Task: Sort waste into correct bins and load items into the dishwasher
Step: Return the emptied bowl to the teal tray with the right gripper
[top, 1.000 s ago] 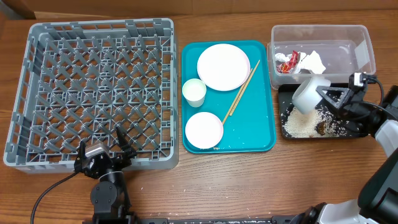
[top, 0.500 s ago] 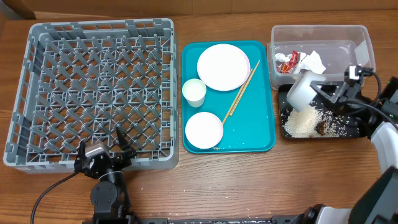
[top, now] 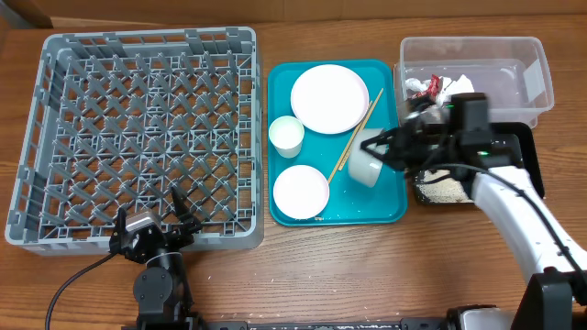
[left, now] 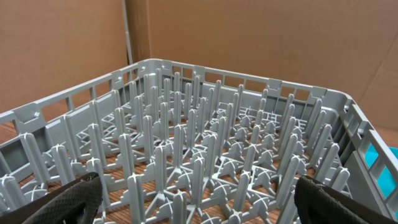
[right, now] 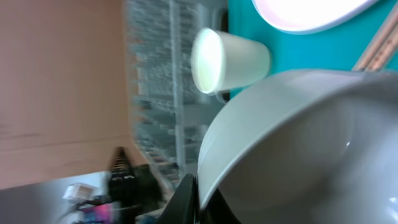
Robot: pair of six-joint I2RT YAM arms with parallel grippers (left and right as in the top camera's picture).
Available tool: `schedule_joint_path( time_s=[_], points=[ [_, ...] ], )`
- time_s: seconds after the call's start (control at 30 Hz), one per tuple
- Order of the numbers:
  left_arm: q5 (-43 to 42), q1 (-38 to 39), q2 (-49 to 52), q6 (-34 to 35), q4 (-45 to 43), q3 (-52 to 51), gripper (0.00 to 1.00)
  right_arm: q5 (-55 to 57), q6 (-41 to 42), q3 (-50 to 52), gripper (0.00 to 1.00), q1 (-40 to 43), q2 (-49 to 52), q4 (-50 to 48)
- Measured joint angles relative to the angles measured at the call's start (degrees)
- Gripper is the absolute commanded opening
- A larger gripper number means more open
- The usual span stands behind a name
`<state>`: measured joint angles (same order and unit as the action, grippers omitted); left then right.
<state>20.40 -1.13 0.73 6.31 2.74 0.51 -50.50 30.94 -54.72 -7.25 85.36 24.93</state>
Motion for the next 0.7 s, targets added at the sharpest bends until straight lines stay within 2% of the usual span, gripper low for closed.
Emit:
schedule_joint_path(
  time_s=[0.13,0.37,0.63,0.7],
  points=[
    [0.0,0.0,0.0,0.0,0.0,0.0,1.00,16.4,-0.5,-0.9,0.04,-9.2,0.0,6.0],
    [0.0,0.0,0.0,0.0,0.0,0.0,1.00,36.3,-1.6,-0.9,0.04,-19.3,0.2,8.9],
    [0.0,0.0,0.0,0.0,0.0,0.0,1.00,43.9,-5.0,-1.0,0.04,-21.4,4.4,9.7],
    [0.0,0.0,0.0,0.0,0.0,0.0,1.00,44.1,-5.3,-1.0,0.09,-21.4,4.9,9.9]
  ],
)
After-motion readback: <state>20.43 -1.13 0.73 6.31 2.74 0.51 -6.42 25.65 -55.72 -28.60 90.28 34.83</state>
